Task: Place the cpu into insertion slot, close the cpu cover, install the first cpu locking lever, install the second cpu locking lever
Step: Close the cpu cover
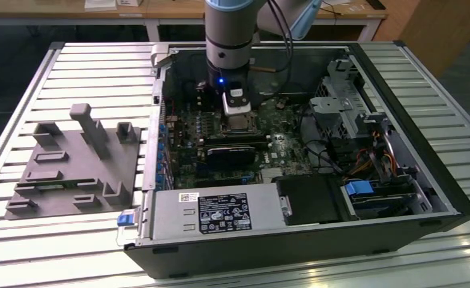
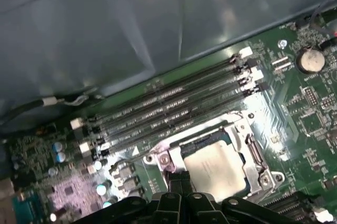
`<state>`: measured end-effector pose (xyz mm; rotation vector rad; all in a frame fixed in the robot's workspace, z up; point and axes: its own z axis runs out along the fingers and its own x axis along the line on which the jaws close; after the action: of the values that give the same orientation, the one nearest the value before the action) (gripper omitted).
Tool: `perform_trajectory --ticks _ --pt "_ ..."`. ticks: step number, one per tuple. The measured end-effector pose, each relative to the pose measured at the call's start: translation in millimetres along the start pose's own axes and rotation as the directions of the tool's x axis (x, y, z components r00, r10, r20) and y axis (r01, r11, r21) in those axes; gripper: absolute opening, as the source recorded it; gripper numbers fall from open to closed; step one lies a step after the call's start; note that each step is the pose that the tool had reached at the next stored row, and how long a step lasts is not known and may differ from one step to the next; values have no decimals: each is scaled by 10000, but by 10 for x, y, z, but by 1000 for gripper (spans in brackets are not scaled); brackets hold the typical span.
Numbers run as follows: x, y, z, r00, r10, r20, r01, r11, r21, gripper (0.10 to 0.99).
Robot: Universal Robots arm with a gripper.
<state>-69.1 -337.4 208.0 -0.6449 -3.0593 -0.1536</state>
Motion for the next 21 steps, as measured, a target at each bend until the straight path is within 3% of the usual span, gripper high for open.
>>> perform_trajectory --ticks 3,8,14,21 --pt "5 -2 0 9998 -34 194 26 9992 407 106" --pt "6 -2 0 9987 -494 159 487 9979 418 106" --pt "6 -3 1 9895 -1446 55 1442 9887 407 106" --pt "-5 -8 0 9866 -1629 79 1625 9859 391 106"
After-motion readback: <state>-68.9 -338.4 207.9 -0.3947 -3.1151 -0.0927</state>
